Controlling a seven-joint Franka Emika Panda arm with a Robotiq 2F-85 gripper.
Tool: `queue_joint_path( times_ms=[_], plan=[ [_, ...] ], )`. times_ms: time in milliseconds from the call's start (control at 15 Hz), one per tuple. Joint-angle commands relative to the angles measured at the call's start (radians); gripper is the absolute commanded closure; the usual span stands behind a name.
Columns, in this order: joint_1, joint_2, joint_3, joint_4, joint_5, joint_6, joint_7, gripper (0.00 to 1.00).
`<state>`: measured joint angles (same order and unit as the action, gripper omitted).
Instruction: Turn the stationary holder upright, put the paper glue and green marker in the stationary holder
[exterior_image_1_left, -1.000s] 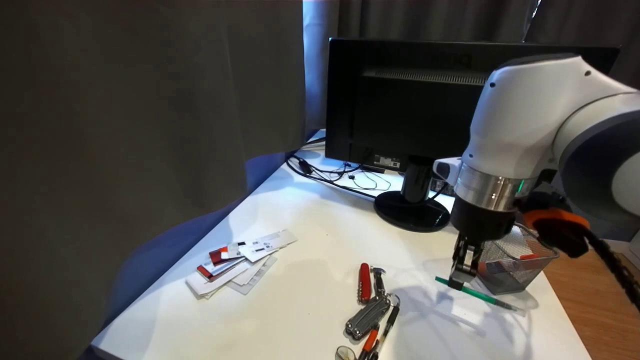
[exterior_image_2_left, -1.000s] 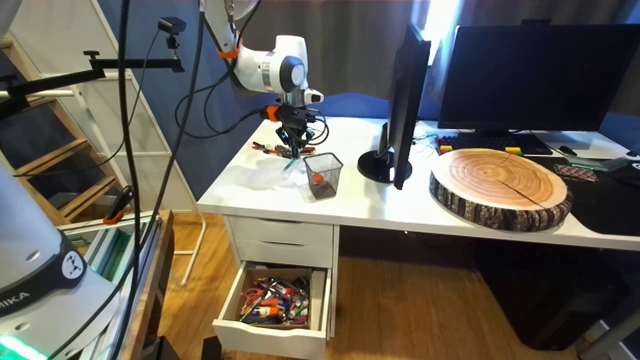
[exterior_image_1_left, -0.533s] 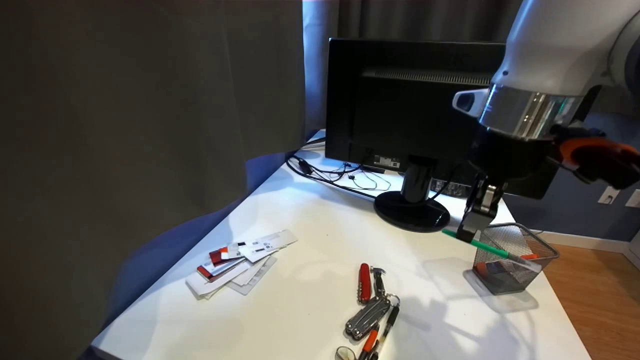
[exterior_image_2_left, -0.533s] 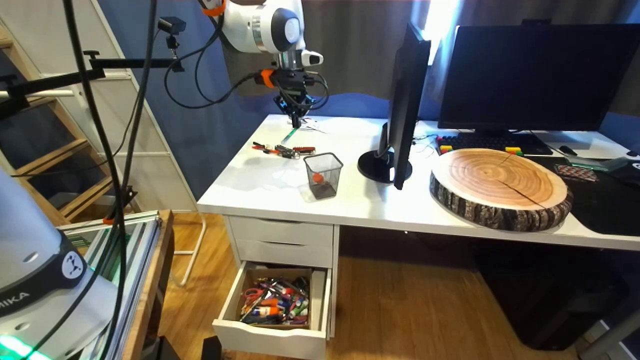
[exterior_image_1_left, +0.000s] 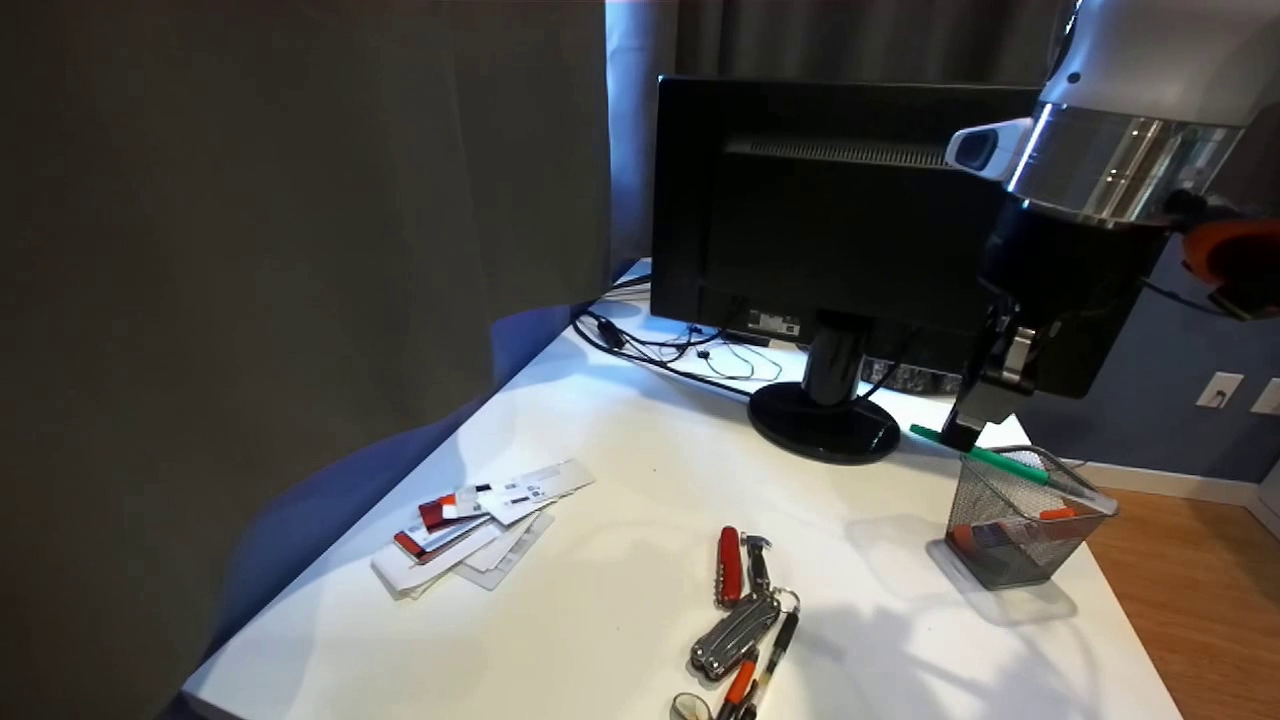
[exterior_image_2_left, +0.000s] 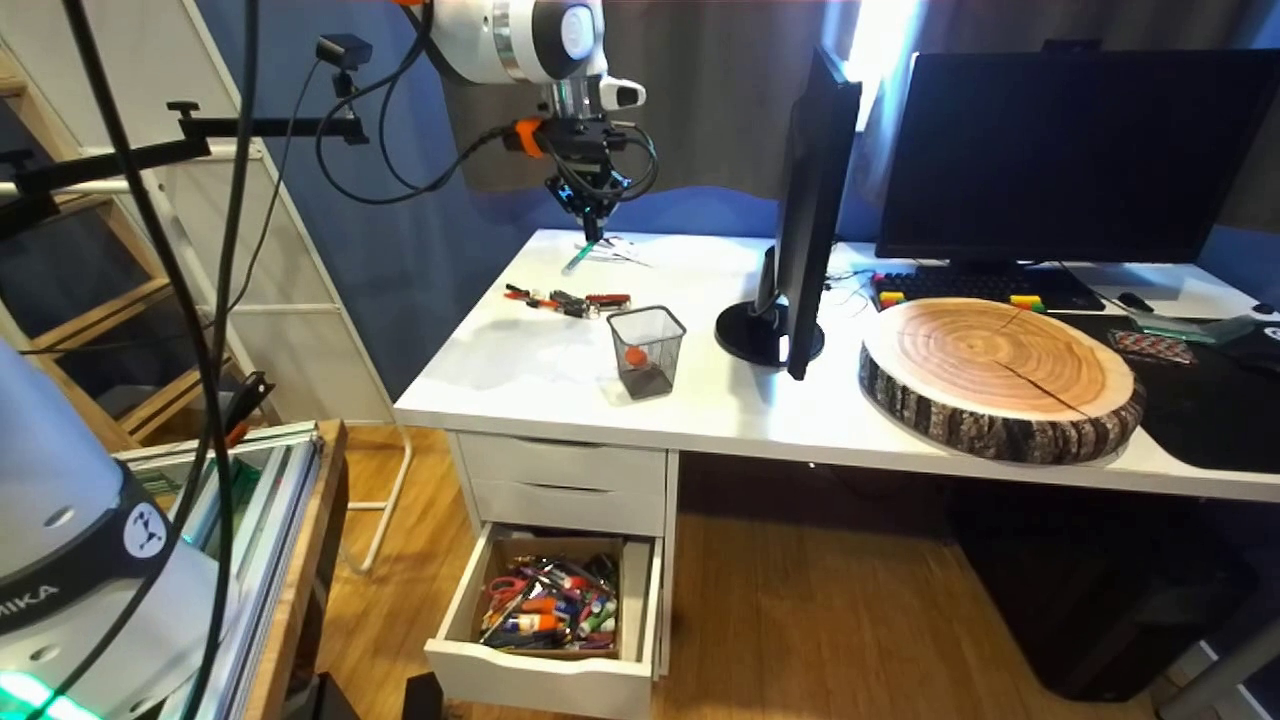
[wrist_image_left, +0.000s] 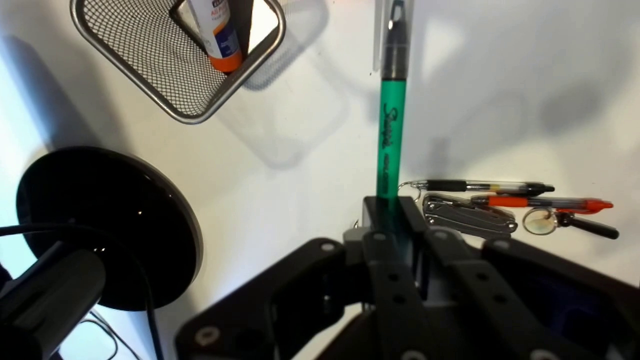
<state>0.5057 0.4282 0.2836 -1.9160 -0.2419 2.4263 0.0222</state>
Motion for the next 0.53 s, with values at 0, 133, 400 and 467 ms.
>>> queue_joint_path(
  times_ms=[0,133,400,467],
  plan=[
    [-0.005,0.002,0.006,0.003,-0.003,-0.003,0.001,0.91],
    [-0.005,0.002,0.006,0.003,-0.003,-0.003,0.001,0.91],
    [-0.041,-0.036,0.028,-0.032,0.037,0.074,-0.038,0.95],
    [-0.051,-0.045,0.033,-0.04,0.043,0.101,-0.051,0.95]
  ],
)
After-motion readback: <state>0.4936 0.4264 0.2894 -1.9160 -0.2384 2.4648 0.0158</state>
